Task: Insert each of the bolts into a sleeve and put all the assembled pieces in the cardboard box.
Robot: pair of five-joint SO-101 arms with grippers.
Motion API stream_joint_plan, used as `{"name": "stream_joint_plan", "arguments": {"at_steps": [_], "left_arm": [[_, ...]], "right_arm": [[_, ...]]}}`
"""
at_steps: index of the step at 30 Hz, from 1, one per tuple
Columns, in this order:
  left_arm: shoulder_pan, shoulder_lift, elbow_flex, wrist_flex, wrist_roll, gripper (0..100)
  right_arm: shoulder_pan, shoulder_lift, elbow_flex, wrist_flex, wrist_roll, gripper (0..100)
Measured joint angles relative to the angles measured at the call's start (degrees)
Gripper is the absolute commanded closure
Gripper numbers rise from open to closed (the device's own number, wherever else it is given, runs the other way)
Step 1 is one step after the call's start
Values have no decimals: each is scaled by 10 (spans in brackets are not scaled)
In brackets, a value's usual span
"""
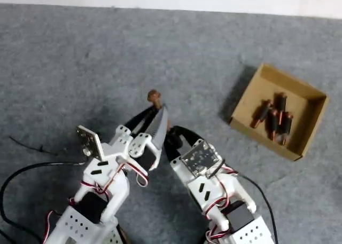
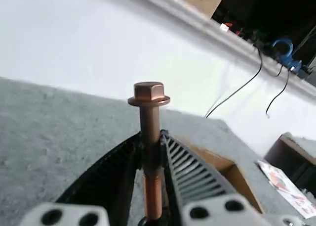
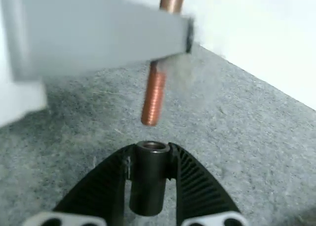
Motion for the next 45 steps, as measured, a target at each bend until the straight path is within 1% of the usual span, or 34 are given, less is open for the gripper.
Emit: {"name": "stream_joint_plan", "arguments": {"at_steps": [3, 6, 9, 15, 20, 25, 35, 45], "left_arm": [[0, 0, 0, 10, 0, 995], [0, 0, 0, 16, 0, 995], [0, 0, 0, 16, 0, 995], [0, -2, 0, 16, 0, 995], [0, -2, 0, 16, 0, 995], [2, -2, 0, 16, 0, 995], [1, -2, 0, 16, 0, 995], [10, -11, 0, 76, 0, 995]], "right_arm": [[0, 0, 0, 0, 2, 994], [0, 0, 0, 0, 23, 994], [0, 0, 0, -20, 33, 994], [0, 1, 0, -40, 37, 994], [0, 1, 0, -40, 38, 994], [-18, 1, 0, -40, 38, 994], [-20, 1, 0, -40, 38, 994], [-23, 2, 0, -40, 38, 994]]}}
